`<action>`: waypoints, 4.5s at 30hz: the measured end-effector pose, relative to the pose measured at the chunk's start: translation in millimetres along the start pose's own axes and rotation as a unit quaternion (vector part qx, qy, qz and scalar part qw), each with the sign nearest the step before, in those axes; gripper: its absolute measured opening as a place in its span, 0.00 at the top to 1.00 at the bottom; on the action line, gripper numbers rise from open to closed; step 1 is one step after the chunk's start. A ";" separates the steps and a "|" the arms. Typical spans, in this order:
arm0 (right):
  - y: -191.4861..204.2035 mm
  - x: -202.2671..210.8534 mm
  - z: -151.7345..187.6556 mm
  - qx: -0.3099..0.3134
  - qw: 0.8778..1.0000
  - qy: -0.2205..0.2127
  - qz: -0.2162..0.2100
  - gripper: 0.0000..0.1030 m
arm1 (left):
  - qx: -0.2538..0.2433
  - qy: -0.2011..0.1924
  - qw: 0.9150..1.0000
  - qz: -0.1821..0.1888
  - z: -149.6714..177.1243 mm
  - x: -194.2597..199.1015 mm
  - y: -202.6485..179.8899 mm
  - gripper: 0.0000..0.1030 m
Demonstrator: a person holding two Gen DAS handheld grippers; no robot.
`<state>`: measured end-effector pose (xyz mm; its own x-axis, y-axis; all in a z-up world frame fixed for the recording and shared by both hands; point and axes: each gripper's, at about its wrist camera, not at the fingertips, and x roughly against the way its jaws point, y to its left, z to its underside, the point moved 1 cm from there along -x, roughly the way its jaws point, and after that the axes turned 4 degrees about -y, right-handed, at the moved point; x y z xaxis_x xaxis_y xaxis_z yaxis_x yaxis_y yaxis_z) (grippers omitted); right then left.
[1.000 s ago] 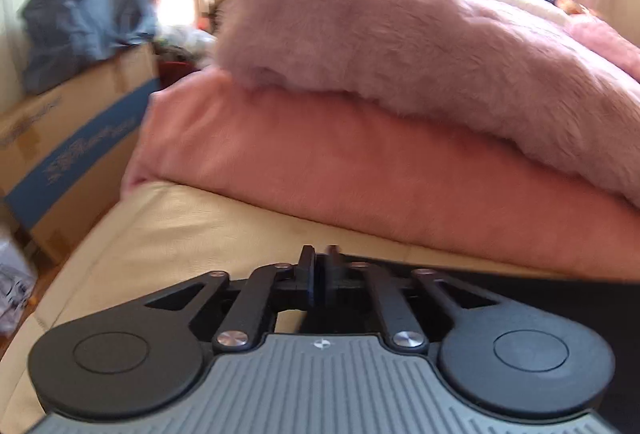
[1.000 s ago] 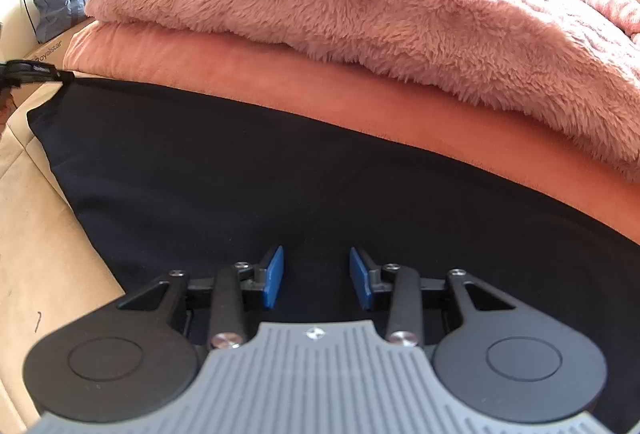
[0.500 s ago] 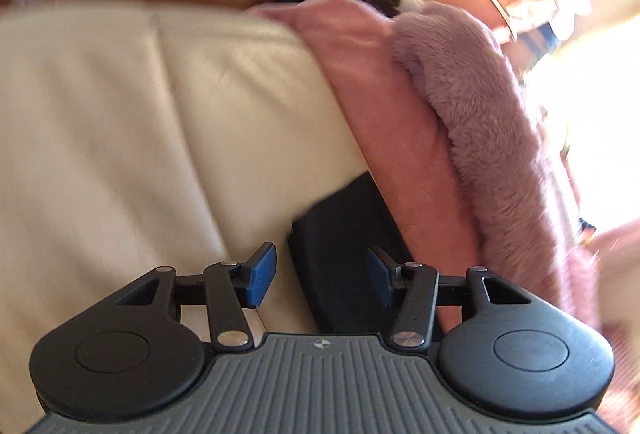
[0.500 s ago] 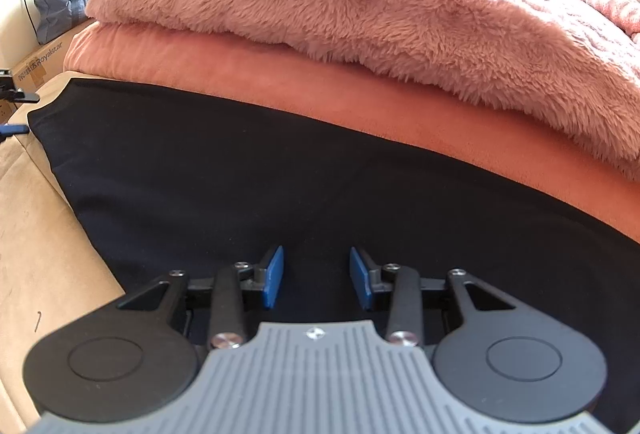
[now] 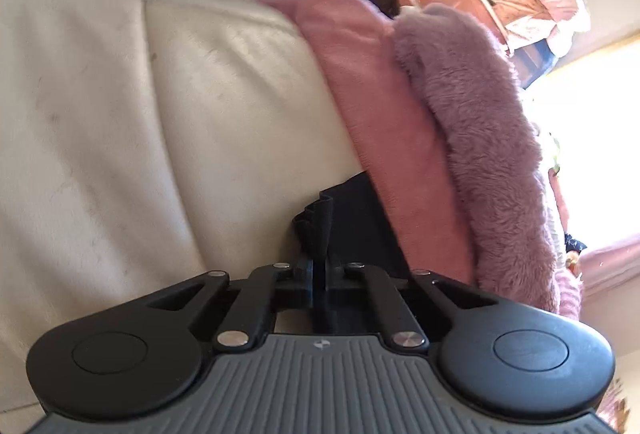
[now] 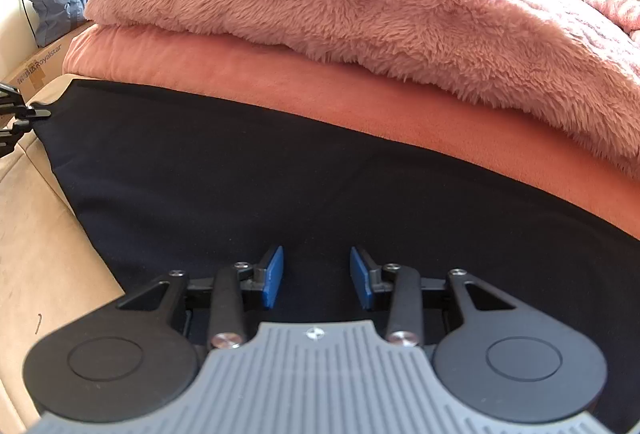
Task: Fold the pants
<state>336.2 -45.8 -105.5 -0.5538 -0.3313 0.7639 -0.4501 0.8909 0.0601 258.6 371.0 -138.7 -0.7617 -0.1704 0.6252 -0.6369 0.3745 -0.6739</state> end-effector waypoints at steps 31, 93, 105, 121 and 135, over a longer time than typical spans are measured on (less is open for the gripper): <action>-89.4 117.5 82.5 -0.211 0.977 -0.028 -0.019 0.67 | -0.578 0.162 0.785 0.155 365.2 81.1 -176.5 0.79; -409.7 226.5 0.0 -0.240 0.969 0.014 0.061 1.00 | -0.515 0.189 0.823 0.148 324.9 34.1 -237.7 0.77; -465.1 127.4 82.3 -0.212 0.960 0.080 0.161 1.00 | -0.525 0.213 0.814 0.128 345.1 15.8 -215.7 0.76; -458.7 173.3 98.7 -0.302 0.938 -0.010 0.169 0.55 | -0.395 0.259 0.875 0.110 320.4 37.0 -189.8 0.42; -440.1 152.2 155.5 -0.238 0.953 0.019 0.184 0.58 | -0.550 0.254 0.792 0.073 363.7 54.7 -191.8 0.60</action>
<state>341.1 -536.7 -115.5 -0.5831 0.0345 0.8117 0.1441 0.9877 0.0615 295.7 -41.7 -118.4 -0.4934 0.2327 0.8381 0.1554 0.9716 -0.1782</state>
